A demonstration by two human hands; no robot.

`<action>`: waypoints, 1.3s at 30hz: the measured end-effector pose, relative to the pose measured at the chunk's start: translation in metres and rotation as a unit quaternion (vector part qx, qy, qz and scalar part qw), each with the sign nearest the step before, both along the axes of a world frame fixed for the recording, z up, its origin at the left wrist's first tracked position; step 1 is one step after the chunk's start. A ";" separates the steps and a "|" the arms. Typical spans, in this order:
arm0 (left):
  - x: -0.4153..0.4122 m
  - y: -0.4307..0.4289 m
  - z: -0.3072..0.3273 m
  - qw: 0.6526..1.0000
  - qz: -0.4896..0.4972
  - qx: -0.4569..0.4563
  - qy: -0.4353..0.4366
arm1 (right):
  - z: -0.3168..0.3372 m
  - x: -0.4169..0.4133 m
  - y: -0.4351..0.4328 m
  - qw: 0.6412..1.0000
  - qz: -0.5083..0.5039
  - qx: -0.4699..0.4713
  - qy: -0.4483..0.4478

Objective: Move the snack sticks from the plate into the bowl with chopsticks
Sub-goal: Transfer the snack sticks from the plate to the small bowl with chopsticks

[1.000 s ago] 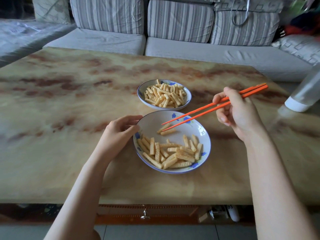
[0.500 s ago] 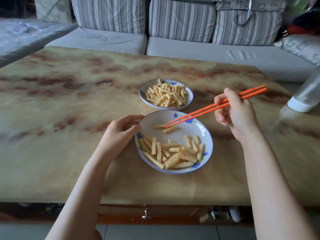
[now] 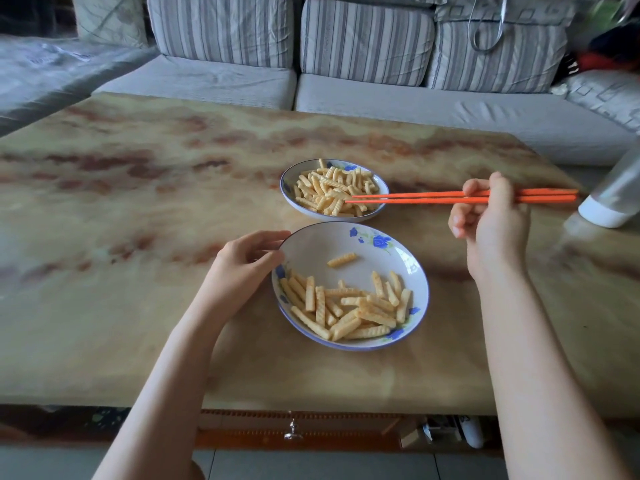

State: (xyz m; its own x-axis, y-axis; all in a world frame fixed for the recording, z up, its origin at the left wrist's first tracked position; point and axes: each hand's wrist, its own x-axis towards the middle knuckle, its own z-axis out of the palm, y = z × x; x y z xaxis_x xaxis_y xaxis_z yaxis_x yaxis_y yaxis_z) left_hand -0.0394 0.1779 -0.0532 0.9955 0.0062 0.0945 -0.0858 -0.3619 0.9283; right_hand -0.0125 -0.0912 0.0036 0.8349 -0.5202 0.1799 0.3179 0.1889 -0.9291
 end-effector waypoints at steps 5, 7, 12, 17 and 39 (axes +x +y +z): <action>0.002 0.001 -0.002 1.000 -0.002 0.005 -0.011 | -0.007 0.003 0.002 0.999 -0.018 -0.043 0.023; 0.002 0.002 -0.003 1.000 -0.001 0.006 -0.013 | -0.008 0.003 0.002 0.998 -0.018 -0.052 0.027; 0.002 0.003 -0.005 1.000 -0.002 0.005 -0.021 | -0.003 0.001 -0.004 0.998 -0.019 -0.055 0.015; 0.002 0.002 -0.004 1.000 0.002 0.002 -0.019 | 0.008 -0.007 -0.014 0.997 0.024 -0.069 0.004; 0.001 0.001 -0.002 1.000 0.002 -0.012 -0.010 | -0.003 -0.005 -0.014 0.968 0.168 -0.147 0.111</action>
